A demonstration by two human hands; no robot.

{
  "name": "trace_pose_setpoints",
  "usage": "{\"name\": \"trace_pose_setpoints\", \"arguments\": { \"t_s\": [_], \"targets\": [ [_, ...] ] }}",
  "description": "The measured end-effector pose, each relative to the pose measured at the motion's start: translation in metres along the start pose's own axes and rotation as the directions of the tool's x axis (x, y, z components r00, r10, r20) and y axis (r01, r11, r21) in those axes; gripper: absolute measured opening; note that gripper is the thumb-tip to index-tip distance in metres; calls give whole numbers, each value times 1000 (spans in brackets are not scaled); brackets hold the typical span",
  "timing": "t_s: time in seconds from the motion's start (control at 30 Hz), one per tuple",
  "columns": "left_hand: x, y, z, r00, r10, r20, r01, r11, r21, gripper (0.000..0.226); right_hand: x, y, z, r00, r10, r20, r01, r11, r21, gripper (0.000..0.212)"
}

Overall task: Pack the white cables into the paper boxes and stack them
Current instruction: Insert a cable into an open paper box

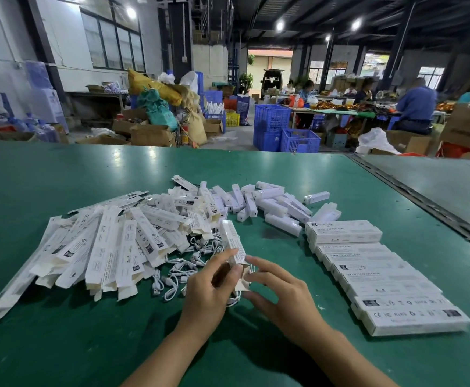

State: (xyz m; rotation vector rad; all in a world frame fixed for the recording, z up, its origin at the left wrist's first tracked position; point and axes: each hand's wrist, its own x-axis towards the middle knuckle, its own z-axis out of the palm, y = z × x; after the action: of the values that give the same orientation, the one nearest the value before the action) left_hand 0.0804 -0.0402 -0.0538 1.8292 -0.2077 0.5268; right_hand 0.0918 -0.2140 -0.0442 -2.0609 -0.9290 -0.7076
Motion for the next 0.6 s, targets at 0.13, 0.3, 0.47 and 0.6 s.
{"name": "trace_pose_setpoints", "arguments": {
  "t_s": [0.13, 0.3, 0.47, 0.6],
  "targets": [
    [0, 3, -1, 998, -33, 54, 32, 999, 10, 26, -1, -3, 0, 997, 31, -67, -31, 999, 8, 19],
    [-2, 6, 0, 993, -52, 102, 56, 998, -37, 32, -1, -4, 0, 990, 92, -111, -90, 996, 21, 24],
    [-3, 7, 0, 990, -77, 119, 87, 993, -85, 39, -4, -3, 2, 975, 165, -150, -160, 986, 47, 32],
    [-3, 6, 0, 986, -85, 142, 106, 983, -149, 36, -4, -3, 4, 969, 162, -189, -150, 986, 76, 27]
  ]
}}
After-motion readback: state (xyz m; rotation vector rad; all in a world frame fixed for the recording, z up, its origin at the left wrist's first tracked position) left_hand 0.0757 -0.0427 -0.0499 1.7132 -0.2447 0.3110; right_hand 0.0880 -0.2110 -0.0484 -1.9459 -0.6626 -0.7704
